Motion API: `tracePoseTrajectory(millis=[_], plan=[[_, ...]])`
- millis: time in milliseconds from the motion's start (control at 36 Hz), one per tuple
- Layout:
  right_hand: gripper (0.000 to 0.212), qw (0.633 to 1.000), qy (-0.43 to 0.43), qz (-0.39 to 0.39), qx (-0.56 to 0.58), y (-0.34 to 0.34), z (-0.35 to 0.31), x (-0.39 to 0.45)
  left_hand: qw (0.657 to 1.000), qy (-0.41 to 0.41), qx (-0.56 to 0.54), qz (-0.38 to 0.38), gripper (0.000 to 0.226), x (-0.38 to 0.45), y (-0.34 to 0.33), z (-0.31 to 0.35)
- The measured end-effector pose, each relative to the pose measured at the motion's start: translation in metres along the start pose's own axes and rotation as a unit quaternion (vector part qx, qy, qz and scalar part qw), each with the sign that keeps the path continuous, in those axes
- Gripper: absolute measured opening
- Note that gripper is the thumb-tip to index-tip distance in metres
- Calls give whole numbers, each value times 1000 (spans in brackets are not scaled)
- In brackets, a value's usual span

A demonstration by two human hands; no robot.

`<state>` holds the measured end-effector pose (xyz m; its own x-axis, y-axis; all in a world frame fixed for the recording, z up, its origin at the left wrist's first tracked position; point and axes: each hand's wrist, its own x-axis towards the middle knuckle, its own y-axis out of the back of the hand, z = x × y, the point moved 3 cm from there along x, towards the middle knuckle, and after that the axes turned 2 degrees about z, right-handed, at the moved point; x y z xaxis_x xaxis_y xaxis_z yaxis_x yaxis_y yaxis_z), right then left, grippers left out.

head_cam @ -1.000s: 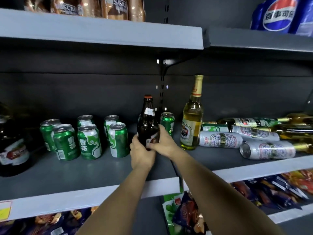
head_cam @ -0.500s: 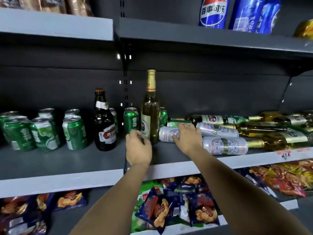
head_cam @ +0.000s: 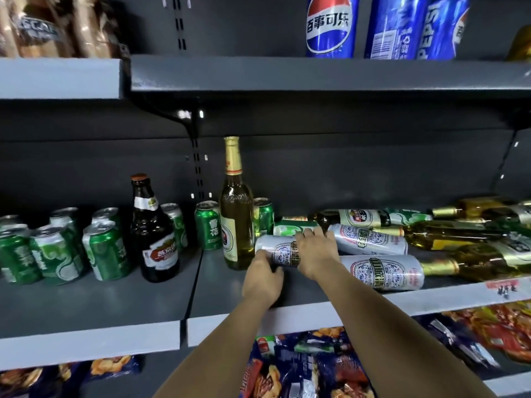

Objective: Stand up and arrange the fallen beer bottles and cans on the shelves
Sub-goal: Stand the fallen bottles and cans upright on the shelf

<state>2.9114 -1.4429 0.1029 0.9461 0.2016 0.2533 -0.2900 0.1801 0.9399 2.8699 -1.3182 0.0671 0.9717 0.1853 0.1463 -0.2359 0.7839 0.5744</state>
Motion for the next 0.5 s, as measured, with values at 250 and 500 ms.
tracePoseTrajectory(millis=[250,500], plan=[[66,976,-84,50,193,5,15,-3,998,2,-56,15,34,6,-3,5],[55,880,-136,105,442,21,25,-9,978,-25,-206,7,76,10,-3,31]])
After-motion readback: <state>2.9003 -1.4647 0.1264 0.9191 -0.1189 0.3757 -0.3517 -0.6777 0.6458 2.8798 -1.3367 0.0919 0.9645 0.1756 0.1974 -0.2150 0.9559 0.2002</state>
